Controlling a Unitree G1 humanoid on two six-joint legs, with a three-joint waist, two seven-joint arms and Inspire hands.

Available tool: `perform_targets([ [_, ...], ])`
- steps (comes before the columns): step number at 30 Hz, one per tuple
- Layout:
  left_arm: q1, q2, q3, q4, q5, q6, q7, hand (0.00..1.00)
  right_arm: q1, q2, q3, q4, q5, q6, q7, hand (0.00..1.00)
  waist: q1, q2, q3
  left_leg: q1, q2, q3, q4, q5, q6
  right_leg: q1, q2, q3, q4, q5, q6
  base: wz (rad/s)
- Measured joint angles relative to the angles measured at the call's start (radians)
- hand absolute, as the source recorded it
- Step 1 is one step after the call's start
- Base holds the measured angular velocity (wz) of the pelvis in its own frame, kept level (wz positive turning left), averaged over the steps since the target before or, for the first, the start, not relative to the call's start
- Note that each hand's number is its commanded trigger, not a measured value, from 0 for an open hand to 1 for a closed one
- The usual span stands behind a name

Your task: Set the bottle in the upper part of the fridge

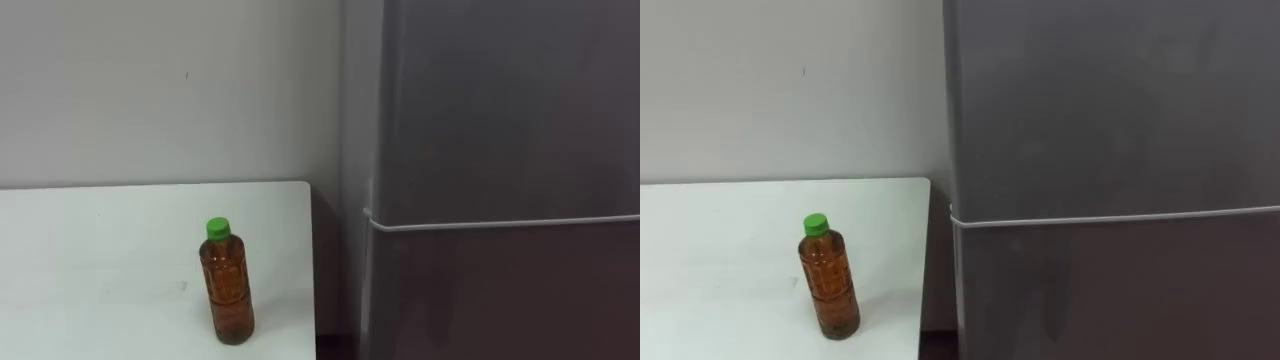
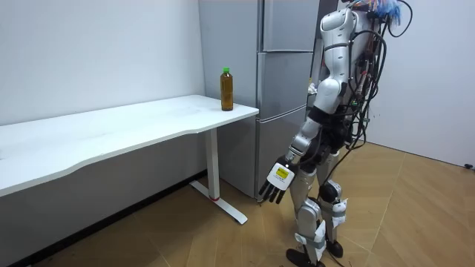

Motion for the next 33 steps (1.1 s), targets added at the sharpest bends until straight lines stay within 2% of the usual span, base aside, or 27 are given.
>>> perform_targets([
  [6,-0.001,0.0,-0.001,-0.002,0.043,-0.007,0.015,0.0,0.0,0.004,-0.001,0.0,-0.006,-0.009,-0.013,0.0,-0.003,0.002,-0.001,0.0,-0.001,0.004,-0.005,0.0,0.0,-0.001,0.0,0.0,0.001,0.001,0.001,0.0],
  [9,-0.002,0.0,-0.003,-0.002,0.045,-0.007,0.019,0.0,-0.004,0.004,-0.001,0.002,-0.009,-0.009,-0.014,0.0,-0.006,0.004,-0.0012,-0.001,-0.002,0.0,-0.005,0.0,0.0,0.002,0.0,-0.012,0.0,0.001,0.001,0.05],
  [20,0.002,0.0,0.011,0.003,0.025,-0.006,0.036,0.0,-0.006,0.007,-0.005,0.001,-0.044,-0.009,-0.035,0.0,-0.001,0.003,0.0026,0.016,-0.001,-0.006,-0.005,-0.004,0.002,0.022,-0.002,-0.013,-0.002,0.0,0.002,0.01],
  [24,0.005,-0.004,0.055,-0.021,0.011,-0.003,0.063,0.0,-0.005,0.006,-0.012,0.001,-0.038,-0.009,-0.033,0.0,0.005,0.008,0.0021,0.018,-0.002,-0.006,-0.004,-0.005,0.002,0.022,-0.003,-0.011,-0.005,-0.002,0.003,0.0],
  [25,0.005,-0.004,0.066,-0.028,0.007,-0.001,0.067,0.0,-0.005,0.006,-0.015,0.001,-0.038,-0.009,-0.033,0.0,0.007,0.016,-0.0019,0.018,-0.002,-0.005,-0.004,-0.005,0.003,0.022,-0.003,-0.01,-0.004,-0.002,0.003,0.0],
  [27,0.004,0.001,0.124,-0.081,-0.038,0.005,0.096,0.0,0.003,0.005,-0.036,-0.002,-0.042,-0.009,-0.033,0.0,0.018,0.021,-0.0045,0.022,-0.002,-0.006,-0.003,-0.004,0.003,0.023,-0.003,-0.01,0.0,-0.002,0.003,0.0],
  [28,0.002,0.004,0.129,-0.09,-0.048,0.001,0.107,0.0,0.004,0.003,-0.04,-0.002,-0.045,-0.009,-0.033,0.0,0.022,0.023,-0.0038,0.026,-0.002,-0.006,-0.003,-0.004,0.003,0.024,-0.003,-0.009,0.0,-0.002,0.003,0.0],
  [29,-0.001,0.008,0.139,-0.104,-0.071,-0.006,0.126,0.0,0.012,-0.005,-0.04,-0.002,-0.05,-0.009,-0.035,0.0,0.025,0.023,0.0006,0.032,-0.003,-0.005,-0.004,-0.004,0.003,0.028,-0.004,-0.009,0.001,-0.002,0.003,0.0],
  [31,0.0,0.008,0.164,-0.133,-0.083,-0.008,0.147,0.0,0.016,-0.012,-0.051,-0.004,-0.051,-0.018,-0.036,0.0,0.027,0.036,0.0003,0.034,-0.005,-0.005,-0.006,-0.004,0.003,0.036,-0.005,-0.009,-0.002,-0.003,0.005,0.0],
  [33,0.003,0.007,0.202,-0.245,-0.097,-0.006,0.195,0.0,0.031,-0.01,-0.072,-0.031,-0.061,-0.021,-0.042,0.0,0.027,0.045,0.0032,0.034,-0.006,-0.005,-0.006,-0.005,0.003,0.031,-0.005,-0.012,-0.003,-0.003,0.006,0.04],
])
